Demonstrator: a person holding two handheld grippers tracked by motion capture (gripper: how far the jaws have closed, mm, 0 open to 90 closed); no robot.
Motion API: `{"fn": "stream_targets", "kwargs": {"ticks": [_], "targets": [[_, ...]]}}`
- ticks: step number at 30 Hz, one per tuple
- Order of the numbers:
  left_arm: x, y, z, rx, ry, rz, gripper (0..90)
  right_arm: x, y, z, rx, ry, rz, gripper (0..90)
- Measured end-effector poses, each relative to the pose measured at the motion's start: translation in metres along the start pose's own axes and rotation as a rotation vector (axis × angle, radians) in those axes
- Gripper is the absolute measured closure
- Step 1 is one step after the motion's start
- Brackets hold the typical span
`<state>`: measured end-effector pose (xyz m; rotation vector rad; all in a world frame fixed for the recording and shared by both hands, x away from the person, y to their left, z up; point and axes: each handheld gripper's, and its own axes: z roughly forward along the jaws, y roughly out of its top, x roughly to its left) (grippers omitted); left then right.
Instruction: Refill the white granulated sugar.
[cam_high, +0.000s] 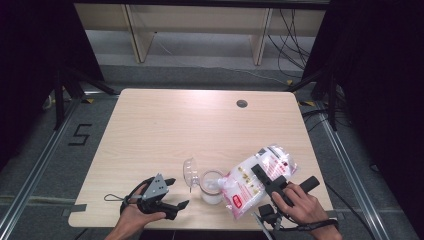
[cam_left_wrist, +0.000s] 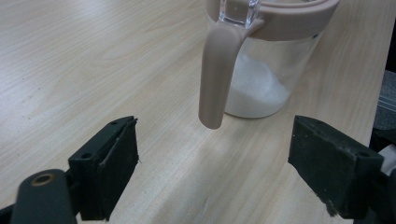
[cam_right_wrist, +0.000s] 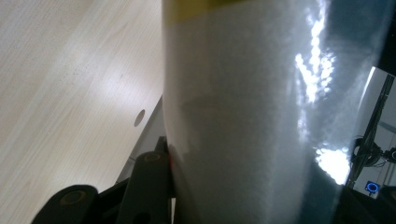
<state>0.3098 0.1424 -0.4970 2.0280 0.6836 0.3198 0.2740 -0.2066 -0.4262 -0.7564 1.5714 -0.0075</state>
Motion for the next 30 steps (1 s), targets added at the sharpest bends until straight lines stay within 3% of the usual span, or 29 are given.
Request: {"fn": "stream_targets", "kwargs": {"ticks": [6,7,8,30], "targets": [[0.0003,0.0001,-0.0002,0.003,-0.003,0.001,15.4,-0.0002,0.0001,0.0000,0.001,-0.001,-0.005,65.3],[-0.0001,-0.0001,0.0001,0.000,-0.001,-0.005,15.4,0.0024,0.0000,-0.0014,0.025,0.004,0.040,65.3],[-0.0001,-0.0002,0.0004,-0.001,0.001,-0.005,15.4,0.0027,0.0000,-0.0017,0.026,0.004,0.045,65.3],[0.0003,0.0001,-0.0001,0.002,-0.002,0.000,15.4,0.0019,0.0021,-0.0015,0.028,0.009,0.021,66.1]]}}
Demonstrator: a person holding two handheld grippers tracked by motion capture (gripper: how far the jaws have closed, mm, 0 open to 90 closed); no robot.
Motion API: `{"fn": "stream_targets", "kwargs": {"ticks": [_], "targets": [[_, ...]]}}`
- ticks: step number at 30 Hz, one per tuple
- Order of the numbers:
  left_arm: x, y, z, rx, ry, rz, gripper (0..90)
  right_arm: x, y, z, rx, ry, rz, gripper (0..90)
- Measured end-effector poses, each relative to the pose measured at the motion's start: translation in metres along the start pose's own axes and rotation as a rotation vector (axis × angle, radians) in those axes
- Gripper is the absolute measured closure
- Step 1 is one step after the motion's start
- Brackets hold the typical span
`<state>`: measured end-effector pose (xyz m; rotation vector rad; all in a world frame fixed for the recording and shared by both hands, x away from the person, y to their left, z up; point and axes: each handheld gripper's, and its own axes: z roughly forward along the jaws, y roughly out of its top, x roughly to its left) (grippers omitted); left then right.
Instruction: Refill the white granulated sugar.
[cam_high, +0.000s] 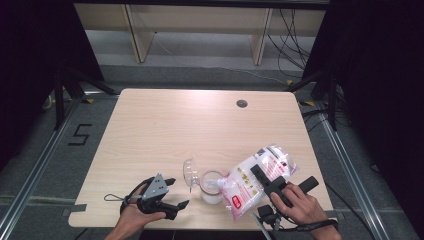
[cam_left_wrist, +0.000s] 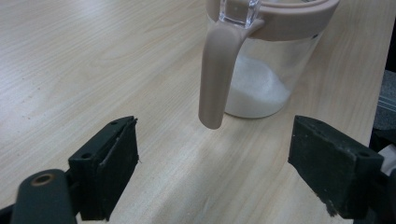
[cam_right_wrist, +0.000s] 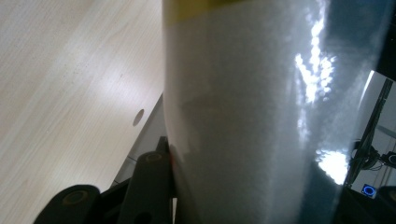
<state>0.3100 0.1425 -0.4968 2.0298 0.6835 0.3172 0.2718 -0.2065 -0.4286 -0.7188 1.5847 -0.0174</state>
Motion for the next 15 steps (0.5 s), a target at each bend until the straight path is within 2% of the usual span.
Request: {"fn": "stream_targets", "kwargs": {"ticks": [8,15], "targets": [[-0.0003,0.0000,-0.0003,-0.001,0.005,0.002,15.4,-0.0007,0.0002,-0.0004,0.002,0.006,-0.024,66.6],[-0.0002,-0.0001,0.0001,-0.003,0.002,0.001,15.4,-0.0001,-0.0003,-0.0010,0.004,0.004,-0.005,67.3]]}}
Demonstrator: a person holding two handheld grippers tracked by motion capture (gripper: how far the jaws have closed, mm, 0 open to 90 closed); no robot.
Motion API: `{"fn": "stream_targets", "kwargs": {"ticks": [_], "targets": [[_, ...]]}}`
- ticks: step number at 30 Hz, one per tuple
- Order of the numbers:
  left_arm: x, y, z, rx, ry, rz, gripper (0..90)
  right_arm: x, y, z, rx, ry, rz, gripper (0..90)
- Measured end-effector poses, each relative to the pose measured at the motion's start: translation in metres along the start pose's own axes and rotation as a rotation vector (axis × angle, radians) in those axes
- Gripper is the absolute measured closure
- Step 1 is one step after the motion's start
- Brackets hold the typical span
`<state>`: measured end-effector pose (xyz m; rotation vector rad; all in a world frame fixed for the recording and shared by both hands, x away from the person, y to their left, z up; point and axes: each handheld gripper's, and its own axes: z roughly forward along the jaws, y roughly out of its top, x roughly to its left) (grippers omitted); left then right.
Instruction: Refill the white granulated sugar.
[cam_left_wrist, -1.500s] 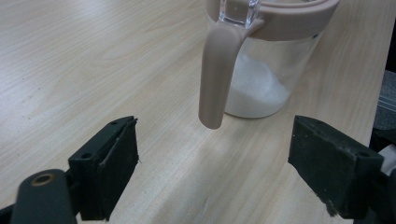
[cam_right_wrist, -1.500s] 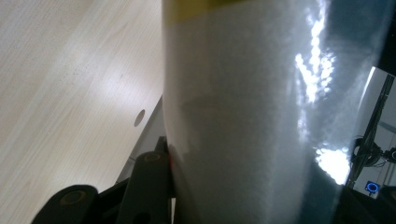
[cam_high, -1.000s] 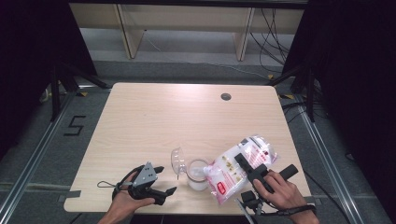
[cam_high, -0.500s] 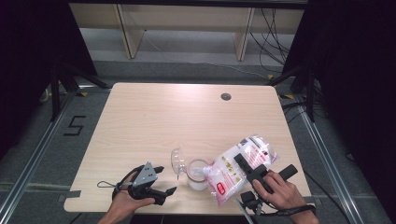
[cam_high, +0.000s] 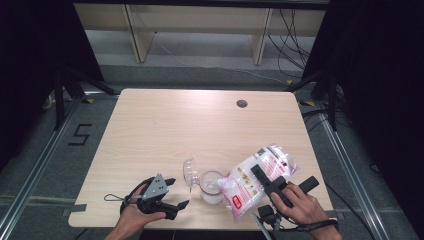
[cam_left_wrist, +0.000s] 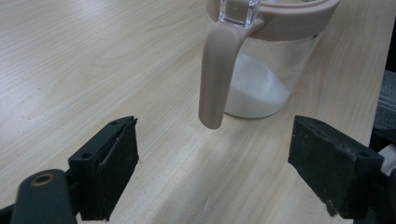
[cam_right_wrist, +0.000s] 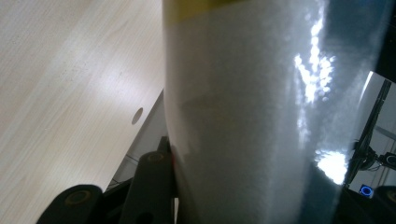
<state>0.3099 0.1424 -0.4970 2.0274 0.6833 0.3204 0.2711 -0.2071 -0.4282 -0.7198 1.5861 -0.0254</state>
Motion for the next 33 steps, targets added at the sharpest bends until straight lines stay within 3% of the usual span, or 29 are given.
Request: {"fn": "stream_targets", "kwargs": {"ticks": [4,8,33], "targets": [[-0.0002,0.0002,-0.0005,0.002,0.004,0.001,15.4,0.0003,-0.0006,0.0001,-0.004,-0.005,0.021,67.6],[0.0001,0.0000,-0.0002,0.002,0.002,0.004,15.4,0.0005,0.0004,0.0004,-0.006,0.000,0.002,68.0],[0.0002,0.0002,-0.0003,0.003,-0.002,0.002,15.4,-0.0002,-0.0011,0.0000,-0.009,0.000,0.014,69.0]]}}
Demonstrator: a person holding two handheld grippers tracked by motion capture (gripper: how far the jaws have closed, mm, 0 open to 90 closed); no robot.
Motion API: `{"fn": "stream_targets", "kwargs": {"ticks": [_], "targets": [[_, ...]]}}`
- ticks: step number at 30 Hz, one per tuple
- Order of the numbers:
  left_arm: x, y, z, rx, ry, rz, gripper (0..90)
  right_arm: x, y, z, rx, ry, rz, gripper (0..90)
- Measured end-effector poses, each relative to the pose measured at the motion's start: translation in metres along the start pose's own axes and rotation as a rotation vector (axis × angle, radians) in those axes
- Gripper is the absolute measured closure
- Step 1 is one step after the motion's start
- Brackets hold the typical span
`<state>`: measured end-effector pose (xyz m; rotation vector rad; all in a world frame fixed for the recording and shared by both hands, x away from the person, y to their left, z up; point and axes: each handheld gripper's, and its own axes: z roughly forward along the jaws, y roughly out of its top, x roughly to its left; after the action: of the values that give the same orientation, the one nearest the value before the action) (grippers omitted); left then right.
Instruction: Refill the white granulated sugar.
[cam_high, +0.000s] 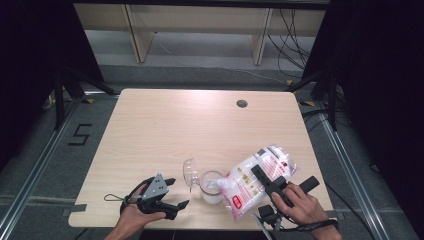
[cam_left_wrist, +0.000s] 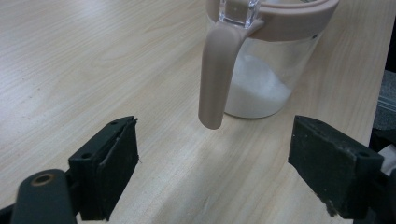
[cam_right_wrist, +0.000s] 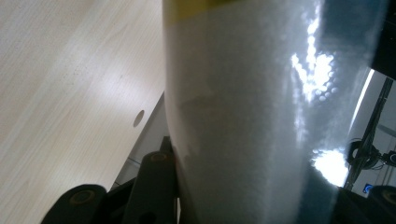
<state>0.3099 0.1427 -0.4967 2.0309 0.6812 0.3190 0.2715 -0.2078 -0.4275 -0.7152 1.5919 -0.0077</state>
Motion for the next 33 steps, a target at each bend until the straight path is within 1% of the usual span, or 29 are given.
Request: {"fn": "stream_targets", "kwargs": {"ticks": [3,5,8,9,14,15,16,17,18,19,21,24,25,26,28,29,30,33], "targets": [[-0.0004,-0.0001,-0.0001,-0.002,0.007,0.000,15.4,0.0009,0.0002,0.0000,0.001,0.003,0.003,69.1],[0.0001,0.0000,0.0001,0.001,-0.002,-0.002,15.4,0.0009,0.0001,0.0000,0.000,0.004,0.003,69.1],[-0.0002,0.0000,-0.0001,-0.002,0.007,0.001,15.4,0.0002,-0.0001,0.0000,-0.001,0.006,-0.002,69.2],[-0.0002,0.0000,-0.0002,-0.001,0.008,0.000,15.4,0.0001,-0.0001,0.0002,-0.002,-0.001,-0.002,69.2],[-0.0003,0.0000,-0.0001,-0.002,0.008,0.000,15.4,-0.0001,-0.0005,0.0000,-0.002,-0.001,0.005,69.4],[0.0002,0.0000,-0.0005,0.002,0.010,0.005,15.4,0.0000,-0.0005,0.0000,-0.002,-0.002,0.004,69.4],[-0.0005,-0.0001,-0.0003,-0.003,0.008,-0.006,15.4,0.0000,-0.0004,0.0001,-0.002,0.000,0.005,69.4],[-0.0006,-0.0001,-0.0003,-0.003,0.008,-0.007,15.4,0.0002,-0.0004,0.0001,-0.002,0.000,0.003,69.4],[0.0001,0.0000,-0.0004,0.000,0.009,0.003,15.4,0.0004,-0.0003,0.0001,0.000,0.000,0.003,69.4],[-0.0003,-0.0001,-0.0004,0.001,0.010,-0.001,15.4,0.0003,-0.0002,0.0002,-0.001,0.002,0.002,69.5],[0.0001,0.0001,-0.0004,0.000,0.009,0.007,15.4,0.0001,-0.0001,0.0002,-0.004,0.001,0.001,69.5],[-0.0007,-0.0001,-0.0003,-0.002,0.009,-0.007,15.4,-0.0003,0.0000,0.0000,-0.003,0.001,0.000,69.6],[-0.0002,-0.0001,-0.0005,0.001,0.011,0.000,15.4,-0.0005,-0.0001,0.0000,-0.003,0.001,0.000,69.7],[0.0000,0.0000,-0.0004,0.001,0.010,0.005,15.4,-0.0004,-0.0002,-0.0001,-0.003,0.000,0.000,69.7],[0.0001,0.0001,-0.0001,0.002,-0.002,0.000,15.4,-0.0002,-0.0005,-0.0001,-0.002,0.000,0.003,69.8],[0.0000,0.0000,-0.0001,0.000,-0.001,-0.002,15.4,-0.0001,-0.0005,-0.0001,-0.001,0.000,0.002,69.8],[-0.0005,-0.0001,-0.0002,-0.003,0.009,-0.001,15.4,-0.0002,-0.0005,-0.0001,0.000,0.000,0.001,69.8],[-0.0003,-0.0001,-0.0004,0.001,0.011,-0.001,15.4,-0.0001,-0.0005,-0.0001,-0.002,0.000,0.004,69.9]]}}
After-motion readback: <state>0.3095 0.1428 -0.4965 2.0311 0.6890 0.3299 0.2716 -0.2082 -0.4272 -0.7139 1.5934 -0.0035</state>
